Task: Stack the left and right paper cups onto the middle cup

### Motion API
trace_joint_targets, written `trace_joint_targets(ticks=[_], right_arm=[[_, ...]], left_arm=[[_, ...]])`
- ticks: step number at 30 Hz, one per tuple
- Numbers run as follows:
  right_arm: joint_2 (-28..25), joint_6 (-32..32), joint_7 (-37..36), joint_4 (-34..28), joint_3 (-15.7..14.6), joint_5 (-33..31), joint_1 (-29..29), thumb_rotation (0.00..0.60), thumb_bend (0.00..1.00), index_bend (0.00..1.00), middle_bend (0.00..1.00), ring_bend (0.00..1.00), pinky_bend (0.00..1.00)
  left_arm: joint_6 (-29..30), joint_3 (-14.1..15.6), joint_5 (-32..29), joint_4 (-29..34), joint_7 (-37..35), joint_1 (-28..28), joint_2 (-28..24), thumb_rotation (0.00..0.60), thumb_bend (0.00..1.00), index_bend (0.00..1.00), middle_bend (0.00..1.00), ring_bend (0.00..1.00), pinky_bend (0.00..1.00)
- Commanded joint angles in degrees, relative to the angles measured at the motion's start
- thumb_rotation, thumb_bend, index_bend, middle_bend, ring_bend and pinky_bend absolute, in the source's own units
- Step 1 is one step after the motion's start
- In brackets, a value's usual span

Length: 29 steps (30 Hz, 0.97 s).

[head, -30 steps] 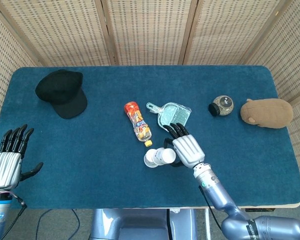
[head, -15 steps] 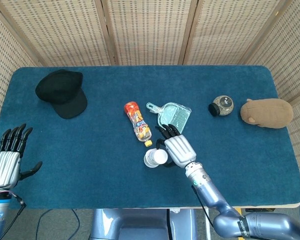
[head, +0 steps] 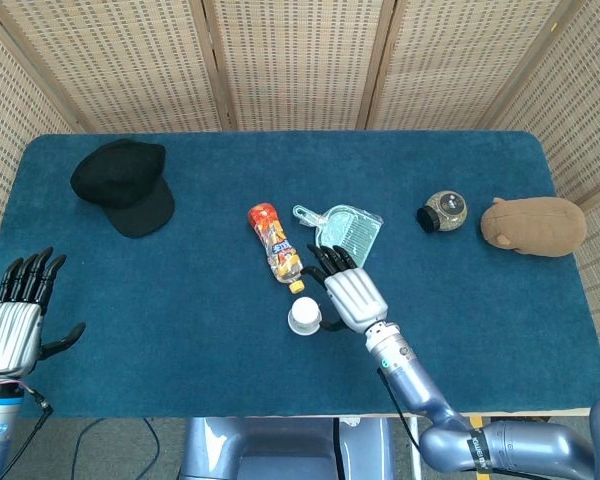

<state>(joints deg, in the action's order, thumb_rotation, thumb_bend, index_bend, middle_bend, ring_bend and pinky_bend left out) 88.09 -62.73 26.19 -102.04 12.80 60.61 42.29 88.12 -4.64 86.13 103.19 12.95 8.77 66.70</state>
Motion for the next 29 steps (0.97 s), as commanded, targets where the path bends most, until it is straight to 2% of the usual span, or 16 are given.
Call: trace_joint_targets(ticks=[1,6,9,10,12,14,16,19,21,29], right_arm=[[-0.67,-0.44,0.01,-0.2,-0.21,-0.05,-0.38,0.6,0.08,0.25,0.0,0.0,0.0],[-3.15,-1.77,-1.62,-0.53,-1.77,1.85,-2.37,0.6,0.08,0.24,0.0,0.0,0.0],[-5.3,-3.71,-3.37,-0.11,-3.12,4.28,-4.49,0.6,0.08,0.17,0.0,0.0,0.0],[-6.25,-4.62,-4.4,0.08,-3.82,5.54,-5.53,0.6,0.08,0.14,0.0,0.0,0.0],[-8.19,-7.22,-7.29,1.1,-5.39,9.16,-8.0,0.6,0.08,0.08,0.0,0.0,0.0],[-9.71,-9.74,-10.13,2.53,-6.85,12.3,-10.31,0.6,0.08,0.04,0.0,0.0,0.0],[-11.25,-12.71,-13.43,4.46,-8.4,15.43,-12.96,0.6,0.08,0.01,0.0,0.0,0.0],[-12.96,-16.57,-17.66,7.47,-10.22,18.81,-16.45,0.6,0.07,0.0,0.0,0.0,0.0],[-13.54,-18.73,-19.31,9.49,-10.92,20.18,-18.3,0.6,0.07,0.0,0.0,0.0,0.0],[-15.0,-23.95,-22.89,15.57,-11.83,21.52,-24.14,0.6,0.07,0.0,0.0,0.0,0.0]], left_arm=[[0.09,0.01,0.23,0.06,0.05,-0.04,0.05,0.6,0.23,0.0,0.0,0.0,0.0],[-0.04,-0.16,-0.17,0.0,0.06,-0.16,0.0,0.6,0.23,0.0,0.0,0.0,0.0],[-0.24,-0.4,-0.78,-0.29,0.06,-0.16,0.04,0.6,0.23,0.0,0.0,0.0,0.0],[0.66,-0.49,2.31,0.07,1.69,0.52,-0.65,0.6,0.23,0.0,0.0,0.0,0.0],[-0.04,-0.56,0.99,-5.06,-2.36,0.47,0.49,0.6,0.23,0.0,0.0,0.0,0.0],[0.44,-1.1,0.08,-5.3,-2.04,0.28,1.23,0.6,0.21,0.0,0.0,0.0,0.0],[0.27,-1.6,-1.73,-5.19,-1.21,0.06,1.53,0.6,0.13,0.0,0.0,0.0,0.0],[0.26,-2.23,-4.05,-5.19,0.63,-0.27,2.07,0.6,0.04,0.0,0.0,0.0,0.0],[0.22,-2.39,-5.2,-5.24,1.62,-0.5,2.37,0.6,0.01,0.0,0.0,0.0,0.0],[-0.2,-2.22,-7.8,-4.8,2.64,-1.43,2.34,0.6,0.01,0.0,0.0,0.0,0.0]])
